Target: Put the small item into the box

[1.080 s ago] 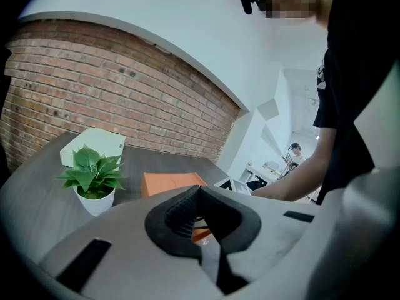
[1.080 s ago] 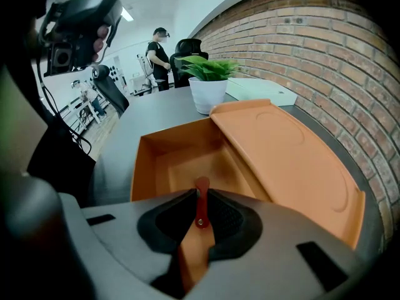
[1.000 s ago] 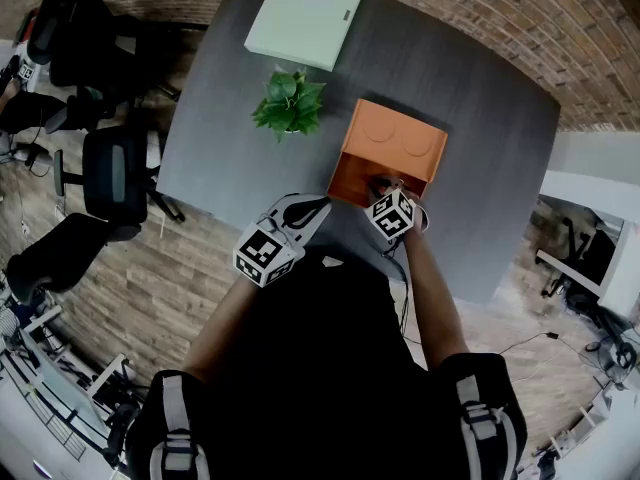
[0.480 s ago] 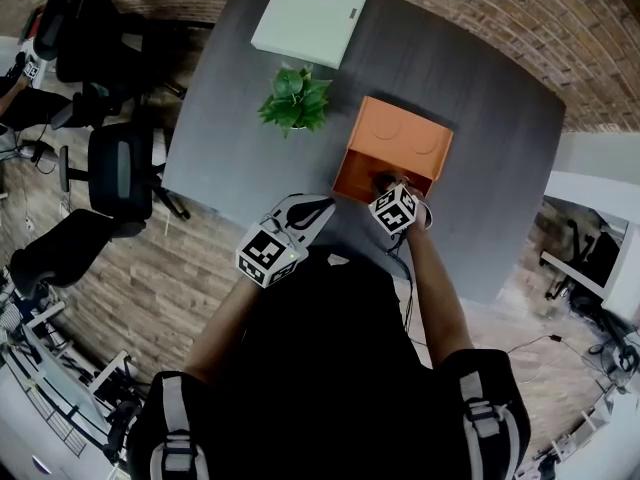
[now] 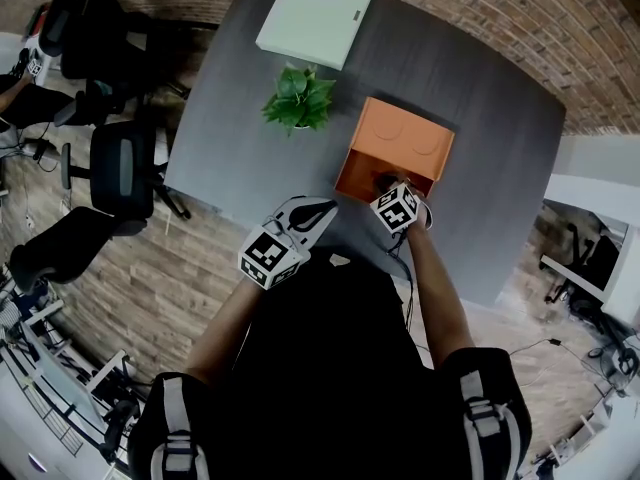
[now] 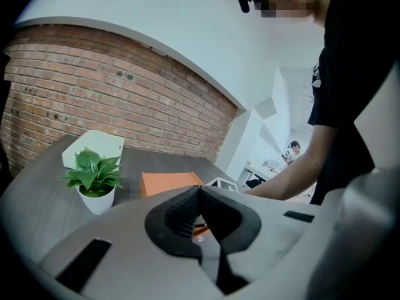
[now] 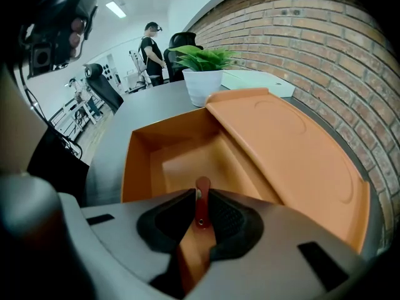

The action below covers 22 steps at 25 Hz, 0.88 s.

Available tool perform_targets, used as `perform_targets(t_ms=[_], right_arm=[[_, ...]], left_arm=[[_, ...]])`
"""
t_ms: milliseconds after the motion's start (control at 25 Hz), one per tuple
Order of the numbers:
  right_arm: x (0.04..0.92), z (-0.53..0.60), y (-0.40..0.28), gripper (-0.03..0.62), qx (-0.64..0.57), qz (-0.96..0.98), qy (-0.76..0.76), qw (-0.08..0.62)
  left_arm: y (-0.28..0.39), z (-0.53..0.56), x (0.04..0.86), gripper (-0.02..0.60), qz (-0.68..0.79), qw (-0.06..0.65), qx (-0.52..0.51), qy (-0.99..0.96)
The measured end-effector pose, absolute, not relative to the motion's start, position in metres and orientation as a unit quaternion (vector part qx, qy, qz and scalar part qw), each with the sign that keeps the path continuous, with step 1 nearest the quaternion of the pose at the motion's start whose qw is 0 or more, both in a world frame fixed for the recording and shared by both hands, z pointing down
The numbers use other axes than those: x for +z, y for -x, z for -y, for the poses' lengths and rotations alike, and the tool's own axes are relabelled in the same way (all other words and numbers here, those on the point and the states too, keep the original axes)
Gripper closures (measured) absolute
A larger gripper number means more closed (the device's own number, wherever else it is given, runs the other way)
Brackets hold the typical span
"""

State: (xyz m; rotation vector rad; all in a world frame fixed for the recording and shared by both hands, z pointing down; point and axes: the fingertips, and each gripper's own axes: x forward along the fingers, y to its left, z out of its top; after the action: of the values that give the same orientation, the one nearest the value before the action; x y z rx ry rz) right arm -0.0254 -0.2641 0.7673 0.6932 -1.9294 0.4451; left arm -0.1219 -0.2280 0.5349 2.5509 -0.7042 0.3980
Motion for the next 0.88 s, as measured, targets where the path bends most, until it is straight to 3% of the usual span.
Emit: perform_targets(t_ms=[120, 440, 560, 880], right_arm=[[0.767, 0.261, 0.027, 0.454, 0.197, 0.8, -0.285, 0.49], [0.748, 0.252, 0.018, 0.451, 0.195, 0.809, -0.295, 0.47], [0.735, 0.248, 0.012, 0.522, 0.2, 0.816, -0.312, 0.445], [0.701, 0.229, -0.007, 0.569, 0.172, 0.831, -0.329, 0.415]], left_arm=[[0.121, 0.227, 0.534, 0.558, 0.258, 0.231, 0.143, -0.927], [0.115, 0.223, 0.532, 0.558, 0.27, 0.225, 0.134, -0.927], [0.111, 0.221, 0.53, 0.558, 0.274, 0.221, 0.133, -0.927], [0.096, 0.208, 0.52, 0.558, 0.286, 0.208, 0.129, -0.926]])
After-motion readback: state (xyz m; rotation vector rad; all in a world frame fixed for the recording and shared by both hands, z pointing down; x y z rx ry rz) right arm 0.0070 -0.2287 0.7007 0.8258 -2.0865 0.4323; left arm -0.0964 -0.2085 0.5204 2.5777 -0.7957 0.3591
